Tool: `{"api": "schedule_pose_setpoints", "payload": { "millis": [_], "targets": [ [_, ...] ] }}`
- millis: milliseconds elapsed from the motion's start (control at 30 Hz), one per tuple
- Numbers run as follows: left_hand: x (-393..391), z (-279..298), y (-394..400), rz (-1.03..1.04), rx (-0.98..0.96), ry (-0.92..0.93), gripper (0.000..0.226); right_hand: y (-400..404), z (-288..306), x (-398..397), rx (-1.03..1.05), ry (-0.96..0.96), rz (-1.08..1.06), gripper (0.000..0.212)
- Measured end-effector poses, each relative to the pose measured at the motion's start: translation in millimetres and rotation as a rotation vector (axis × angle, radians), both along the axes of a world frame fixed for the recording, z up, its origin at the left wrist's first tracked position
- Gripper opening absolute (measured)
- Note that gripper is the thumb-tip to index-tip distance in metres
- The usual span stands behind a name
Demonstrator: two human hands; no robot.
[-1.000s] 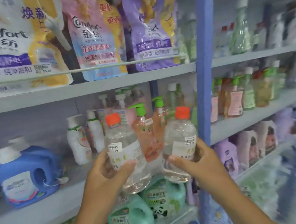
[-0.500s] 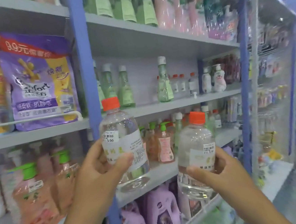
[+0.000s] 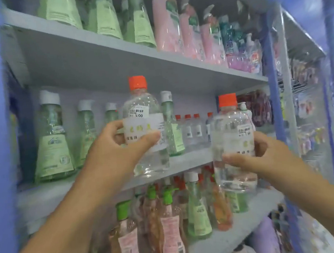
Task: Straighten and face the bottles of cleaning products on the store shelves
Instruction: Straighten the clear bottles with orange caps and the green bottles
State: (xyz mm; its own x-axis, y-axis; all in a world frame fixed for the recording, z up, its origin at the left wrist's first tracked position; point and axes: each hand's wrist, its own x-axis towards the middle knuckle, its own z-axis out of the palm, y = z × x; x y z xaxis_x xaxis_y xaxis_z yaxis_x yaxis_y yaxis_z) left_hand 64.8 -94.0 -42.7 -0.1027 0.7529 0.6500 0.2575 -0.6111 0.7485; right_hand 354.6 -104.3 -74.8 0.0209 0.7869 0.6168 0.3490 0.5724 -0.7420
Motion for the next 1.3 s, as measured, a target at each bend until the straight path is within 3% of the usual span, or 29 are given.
{"api": "schedule_pose_setpoints", "payload": {
  "millis": [67,133,300,367,467,600,800,933,1033,1100,1200,1300],
  "targets": [
    [6,16,28,0.070,-0.052,0.020,0.081,35,25,18,0.009,-0.014,-0.028,0.055],
    [8,27,51,0.136,-0.111,0.027,0.087,68,41,33,0.012,-0.027,-0.042,0.062],
    [25,47,116,0.260,-0.230,0.056,0.048,179,68,69,-0.069,-0.095,-0.047,0.060],
    [31,51,139,0.344,-0.248,0.072,0.043,222,71,82,-0.103,-0.075,-0.065,0.065],
    [43,52,173,0.439,-0.325,0.124,0.061,282,72,98,-0.170,-0.034,-0.008,0.079],
    [63,45,225,0.492,-0.450,0.130,0.074,343,72,107,-0.108,0.065,0.056,0.065],
    [78,39,271,0.554,-0.558,0.187,0.082,415,74,109,-0.171,0.000,0.208,0.063],
    [81,50,283,0.639,-0.675,0.526,0.058,442,66,113,-0.205,-0.122,0.275,0.082],
    [82,55,296,0.542,-0.688,0.671,0.014,460,66,114,-0.272,-0.190,0.259,0.095],
    [80,56,304,0.598,-0.687,0.733,0.023,462,67,110,-0.249,-0.331,0.162,0.098],
    [79,59,305,0.779,-0.744,0.871,0.019,449,79,102,-0.215,-0.705,-0.091,0.101],
    [60,83,274,0.955,-0.473,1.038,0.028,421,102,91,-0.070,-0.893,-0.305,0.097]
  ]
}}
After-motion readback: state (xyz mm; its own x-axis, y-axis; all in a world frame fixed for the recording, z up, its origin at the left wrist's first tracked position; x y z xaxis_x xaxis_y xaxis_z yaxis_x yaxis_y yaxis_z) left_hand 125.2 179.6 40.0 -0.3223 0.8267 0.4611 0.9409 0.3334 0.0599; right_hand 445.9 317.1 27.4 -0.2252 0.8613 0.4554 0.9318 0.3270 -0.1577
